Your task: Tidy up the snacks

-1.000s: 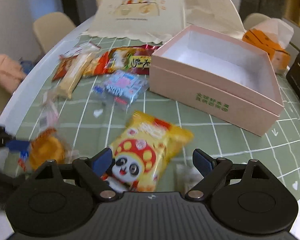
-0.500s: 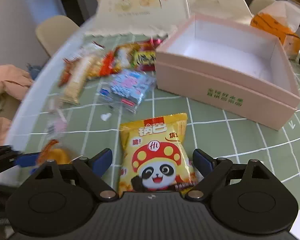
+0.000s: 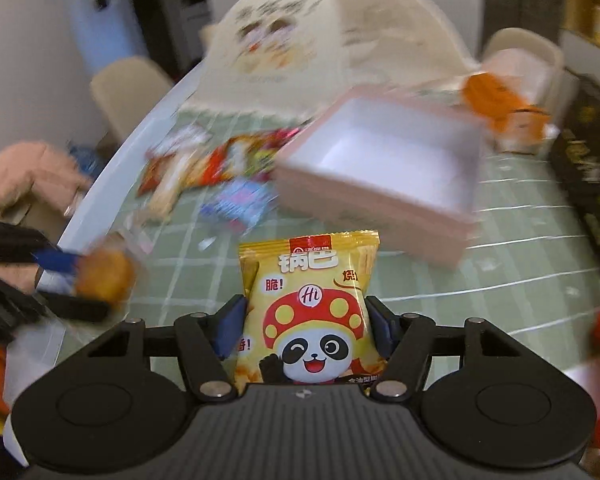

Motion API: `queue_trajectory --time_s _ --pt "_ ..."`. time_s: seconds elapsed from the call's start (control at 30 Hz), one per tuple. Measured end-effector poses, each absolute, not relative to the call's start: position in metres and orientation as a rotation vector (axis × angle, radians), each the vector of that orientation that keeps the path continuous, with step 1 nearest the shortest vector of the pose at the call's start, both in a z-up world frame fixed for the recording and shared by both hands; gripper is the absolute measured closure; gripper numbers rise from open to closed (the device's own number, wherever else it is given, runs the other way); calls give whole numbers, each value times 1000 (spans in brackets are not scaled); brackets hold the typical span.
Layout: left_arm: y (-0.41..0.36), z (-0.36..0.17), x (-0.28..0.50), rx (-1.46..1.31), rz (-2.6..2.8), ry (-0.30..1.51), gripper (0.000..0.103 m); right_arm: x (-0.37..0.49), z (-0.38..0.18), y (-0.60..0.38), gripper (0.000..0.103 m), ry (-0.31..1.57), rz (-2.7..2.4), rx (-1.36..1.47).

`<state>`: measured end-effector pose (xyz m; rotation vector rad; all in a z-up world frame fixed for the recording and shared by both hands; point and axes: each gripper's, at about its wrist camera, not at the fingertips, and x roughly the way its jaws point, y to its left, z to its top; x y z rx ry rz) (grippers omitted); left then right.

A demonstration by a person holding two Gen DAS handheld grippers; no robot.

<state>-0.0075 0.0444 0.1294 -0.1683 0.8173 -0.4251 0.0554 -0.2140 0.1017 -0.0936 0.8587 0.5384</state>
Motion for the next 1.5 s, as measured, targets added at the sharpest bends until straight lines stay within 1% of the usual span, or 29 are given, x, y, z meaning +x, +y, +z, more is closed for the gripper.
queue_trajectory --time_s 0.1,0.2,0.37,0.47,0.57,0.67,0.73,0.8,0.93,1.07,1.27,1.37,1.5 --pt "44 154 37 -230 -467 775 44 66 118 -236 39 806 459 -51" --pt "33 159 92 -236 -478 751 44 75 129 -255 39 776 392 -9" --pt "5 141 184 -250 -450 723 45 89 141 -270 39 788 336 24" --pt "1 125 204 -274 -421 720 45 90 142 -273 39 772 280 15" --pt "17 123 188 -352 -431 664 45 97 144 -280 39 766 253 66" --pt "40 119 163 -418 -361 652 45 120 149 -276 39 761 270 99" --pt "53 108 139 -454 -304 683 45 146 153 -265 38 742 310 117" --pt "60 95 117 -463 -267 730 45 178 155 -249 32 726 339 103" --pt "71 82 77 -374 -192 779 45 208 155 -222 31 702 306 37" --pt "90 78 44 -237 -65 764 45 191 141 -223 31 730 409 78" --pt "144 58 35 -389 143 802 45 131 94 -219 31 823 431 -51" --pt "151 51 37 -364 188 835 45 109 74 -214 31 887 430 -58" --pt "154 38 46 -395 212 887 45 90 58 -209 31 944 442 -14"
